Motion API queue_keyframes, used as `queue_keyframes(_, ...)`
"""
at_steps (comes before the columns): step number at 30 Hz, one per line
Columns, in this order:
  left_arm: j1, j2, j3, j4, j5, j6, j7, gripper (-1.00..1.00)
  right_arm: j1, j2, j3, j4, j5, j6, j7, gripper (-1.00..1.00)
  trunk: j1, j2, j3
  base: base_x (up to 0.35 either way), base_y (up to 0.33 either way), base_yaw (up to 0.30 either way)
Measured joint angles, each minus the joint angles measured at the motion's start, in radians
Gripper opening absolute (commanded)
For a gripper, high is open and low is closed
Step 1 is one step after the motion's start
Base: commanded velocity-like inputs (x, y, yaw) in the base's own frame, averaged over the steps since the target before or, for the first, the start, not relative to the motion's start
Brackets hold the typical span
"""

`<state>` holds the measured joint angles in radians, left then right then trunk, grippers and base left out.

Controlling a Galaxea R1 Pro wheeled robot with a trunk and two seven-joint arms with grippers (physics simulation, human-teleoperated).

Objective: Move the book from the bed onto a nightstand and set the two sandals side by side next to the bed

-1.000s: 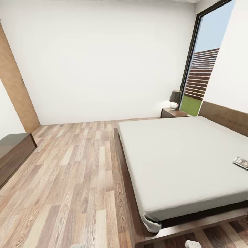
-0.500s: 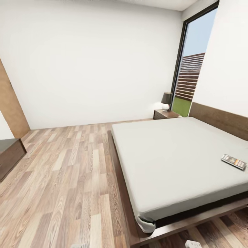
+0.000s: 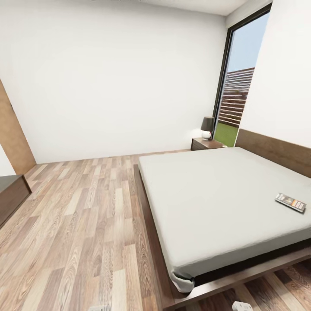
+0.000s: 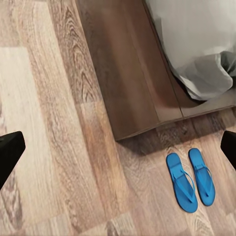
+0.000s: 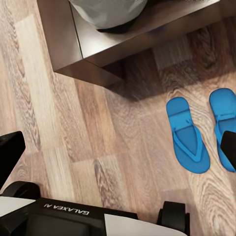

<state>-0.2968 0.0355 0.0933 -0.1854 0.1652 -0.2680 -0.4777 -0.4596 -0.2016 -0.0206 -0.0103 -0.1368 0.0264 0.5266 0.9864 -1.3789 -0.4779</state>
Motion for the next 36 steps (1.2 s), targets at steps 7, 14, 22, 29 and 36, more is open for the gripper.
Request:
queue_keyframes(7,0.0,0.0,0.0,0.0,0.0,0.0,0.0,1.0,0.0,0.0,0.0,-0.001,0.0,0.0,0.0,1.0,0.0,0.0,0.009,0.0,0.0,-0.054)
queue_keyframes(14,0.0,0.0,0.0,0.0,0.0,0.0,0.0,1.0,0.0,0.0,0.0,-0.001,0.0,0.0,0.001,1.0,0.0,0.0,0.018,0.0,0.0,-0.038)
queue_keyframes(22,0.0,0.0,0.0,0.0,0.0,0.0,0.0,1.0,0.0,0.0,0.0,-0.001,0.001,0.001,0.003,1.0,0.0,0.0,0.019,0.0,0.0,-0.081)
queue_keyframes(29,0.0,0.0,0.0,0.0,0.0,0.0,0.0,1.0,0.0,0.0,0.0,-0.001,0.001,0.001,0.003,1.0,0.0,0.0,0.021,0.0,0.0,-0.264)
queue_keyframes(36,0.0,0.0,-0.001,0.0,0.0,0.0,0.0,1.0,0.0,0.001,0.0,-0.001,0.001,0.001,0.003,1.0,0.0,0.0,0.022,0.0,0.0,-0.296)
